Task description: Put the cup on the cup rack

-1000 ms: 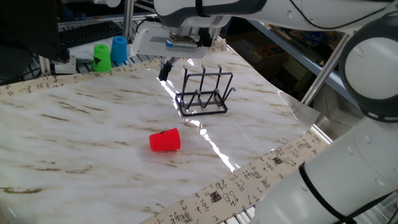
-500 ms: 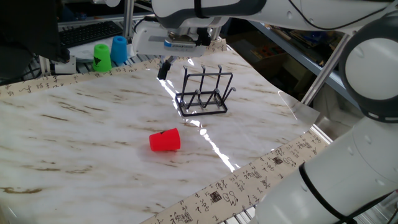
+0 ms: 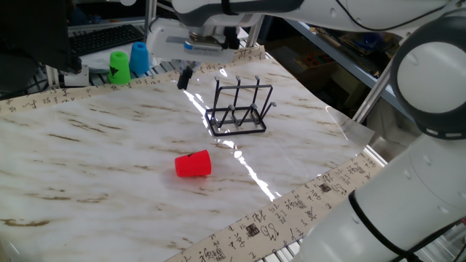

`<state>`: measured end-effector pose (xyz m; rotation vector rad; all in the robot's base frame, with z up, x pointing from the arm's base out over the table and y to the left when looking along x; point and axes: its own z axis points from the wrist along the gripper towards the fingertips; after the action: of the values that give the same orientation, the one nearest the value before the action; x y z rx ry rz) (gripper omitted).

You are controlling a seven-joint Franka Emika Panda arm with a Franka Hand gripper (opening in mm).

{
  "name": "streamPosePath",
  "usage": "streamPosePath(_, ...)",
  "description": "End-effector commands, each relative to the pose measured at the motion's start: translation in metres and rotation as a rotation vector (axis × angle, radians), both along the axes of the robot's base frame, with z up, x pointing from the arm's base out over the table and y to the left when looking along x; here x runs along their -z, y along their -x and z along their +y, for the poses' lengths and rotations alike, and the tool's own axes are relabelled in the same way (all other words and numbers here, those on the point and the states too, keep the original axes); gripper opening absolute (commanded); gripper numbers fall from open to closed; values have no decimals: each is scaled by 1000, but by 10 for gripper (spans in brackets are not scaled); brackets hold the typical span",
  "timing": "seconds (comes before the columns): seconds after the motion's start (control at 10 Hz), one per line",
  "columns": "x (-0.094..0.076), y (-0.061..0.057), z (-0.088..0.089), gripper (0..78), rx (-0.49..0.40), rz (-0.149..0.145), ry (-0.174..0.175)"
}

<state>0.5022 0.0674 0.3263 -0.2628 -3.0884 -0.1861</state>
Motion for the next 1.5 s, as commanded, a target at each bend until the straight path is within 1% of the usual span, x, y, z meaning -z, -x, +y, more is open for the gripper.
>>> streamPosePath(0.1,-13,-10,18,0,39,2,5)
streamPosePath(0.2,-13,-10,18,0,42,1,5)
streamPosePath(0.4,-13,-10,18,0,44,-26,7)
streamPosePath(0.6,-13,-10,18,0,55,-23,4)
streamPosePath(0.7,-13,-10,18,0,46,-19,-1)
streamPosePath(0.9,-13,-10,18,0,94,-38,-7)
streamPosePath(1.2,-13,-10,18,0,149,-11,-8)
streamPosePath(1.3,-13,-10,18,0,129,-4,-14)
streamPosePath(1.4,-13,-10,18,0,119,12,-5)
streamPosePath(1.5,-13,-10,18,0,121,20,3)
